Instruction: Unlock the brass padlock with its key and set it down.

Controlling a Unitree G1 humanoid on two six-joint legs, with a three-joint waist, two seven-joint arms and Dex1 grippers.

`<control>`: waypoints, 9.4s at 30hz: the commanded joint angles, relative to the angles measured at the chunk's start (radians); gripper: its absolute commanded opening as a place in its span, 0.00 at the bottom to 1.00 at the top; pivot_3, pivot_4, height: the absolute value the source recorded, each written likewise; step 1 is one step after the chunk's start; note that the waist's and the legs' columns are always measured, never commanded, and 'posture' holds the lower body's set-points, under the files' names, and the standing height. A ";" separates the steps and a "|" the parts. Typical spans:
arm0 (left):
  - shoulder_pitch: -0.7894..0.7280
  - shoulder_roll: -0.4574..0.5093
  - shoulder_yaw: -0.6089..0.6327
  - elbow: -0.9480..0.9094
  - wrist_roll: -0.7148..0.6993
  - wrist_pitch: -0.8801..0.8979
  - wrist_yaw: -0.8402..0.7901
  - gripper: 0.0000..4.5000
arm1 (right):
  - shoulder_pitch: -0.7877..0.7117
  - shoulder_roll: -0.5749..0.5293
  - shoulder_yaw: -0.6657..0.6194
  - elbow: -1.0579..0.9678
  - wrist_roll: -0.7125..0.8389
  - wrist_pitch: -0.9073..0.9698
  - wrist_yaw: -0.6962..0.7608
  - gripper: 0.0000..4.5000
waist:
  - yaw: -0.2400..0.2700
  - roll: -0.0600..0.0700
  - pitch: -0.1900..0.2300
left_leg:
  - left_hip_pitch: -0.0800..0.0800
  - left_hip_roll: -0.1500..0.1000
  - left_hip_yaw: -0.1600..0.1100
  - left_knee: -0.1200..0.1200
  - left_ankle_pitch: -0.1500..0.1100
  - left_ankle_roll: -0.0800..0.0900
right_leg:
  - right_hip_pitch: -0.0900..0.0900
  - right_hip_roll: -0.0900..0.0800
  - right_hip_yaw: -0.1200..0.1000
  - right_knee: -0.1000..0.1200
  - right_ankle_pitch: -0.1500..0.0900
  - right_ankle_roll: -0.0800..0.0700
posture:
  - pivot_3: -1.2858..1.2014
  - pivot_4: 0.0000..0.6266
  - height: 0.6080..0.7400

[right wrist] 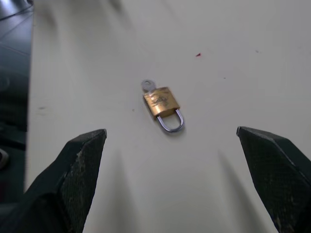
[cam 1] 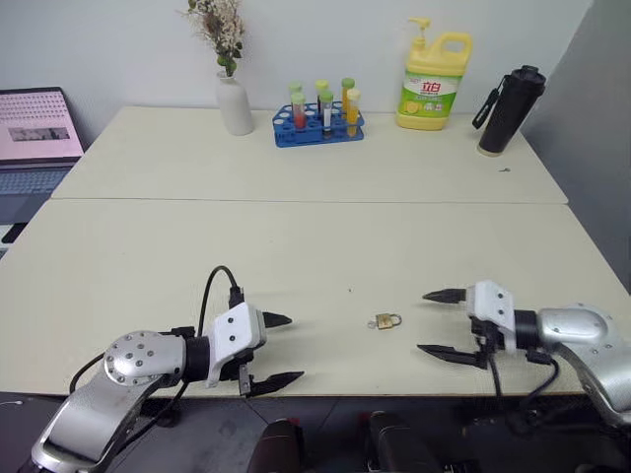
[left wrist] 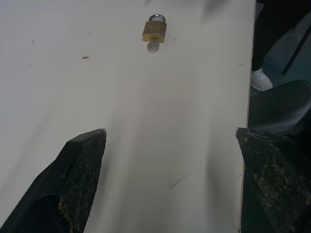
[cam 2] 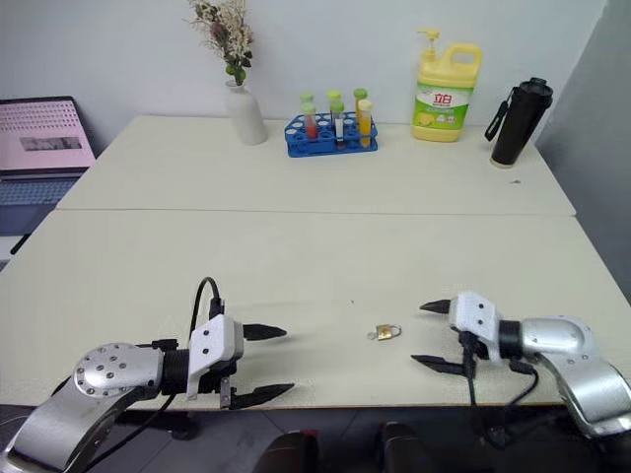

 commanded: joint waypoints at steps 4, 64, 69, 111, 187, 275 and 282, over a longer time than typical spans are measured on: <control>0.009 0.000 0.008 -0.061 0.012 -0.028 0.022 0.99 | -0.142 0.039 0.102 0.070 -0.085 0.023 0.009 1.00 | 0.002 0.000 0.000 | 0.000 0.000 -0.001 0.000 0.000 0.000 | 0.000 0.000 -0.001 0.000 0.000 0.000 | 0.52 0.24 1.00; -0.678 -0.285 -0.047 0.412 -0.128 0.217 0.062 1.00 | -0.311 0.173 0.164 0.166 -0.930 -0.720 -0.865 0.21 | 0.001 -0.001 0.000 | -0.002 -0.001 -0.001 0.001 0.000 -0.001 | -0.001 0.004 0.000 0.002 0.001 0.000 | 0.52 0.24 1.00; -0.789 -0.326 -0.073 0.532 -0.119 0.192 0.006 1.00 | -0.328 0.179 0.167 0.197 -0.924 -0.744 -0.869 0.21 | 0.002 -0.001 0.000 | -0.002 -0.002 0.000 0.002 0.000 -0.001 | -0.001 0.004 0.000 0.002 0.001 0.000 | 0.52 0.24 1.00; -0.879 -0.368 -0.166 0.752 0.165 -0.422 -0.139 0.00 | -0.319 0.230 0.156 0.179 -0.865 -0.755 -0.801 0.21 | 0.001 -0.001 0.000 | -0.002 -0.002 0.000 0.002 0.000 0.000 | -0.001 0.004 0.001 0.002 0.004 -0.005 | 0.52 0.24 1.00; -0.911 -0.402 -0.119 0.723 -0.047 0.079 -0.166 0.03 | -0.122 0.171 0.047 0.020 -0.400 -0.561 -0.500 0.69 | 0.005 -0.001 0.000 | -0.004 -0.002 -0.001 0.004 0.000 0.000 | -0.001 0.004 0.000 0.002 0.004 -0.005 | 0.52 0.24 1.00; -0.738 -0.518 -0.207 0.777 -0.116 0.407 0.045 0.03 | 0.145 0.102 -0.030 -0.349 0.065 0.165 -0.255 1.00 | 0.003 -0.001 0.000 | -0.003 -0.002 -0.003 0.005 0.000 0.000 | 0.000 0.006 -0.001 0.002 0.001 0.001 | 0.52 0.24 1.00; -0.785 -0.552 -0.211 0.898 -0.025 0.244 0.046 0.61 | 0.138 0.093 -0.038 -0.348 0.076 0.187 -0.246 1.00 | 0.004 -0.001 -0.001 | -0.003 -0.002 -0.003 0.005 0.000 0.000 | 0.000 0.006 -0.001 0.002 0.001 0.001 | 0.52 0.24 1.00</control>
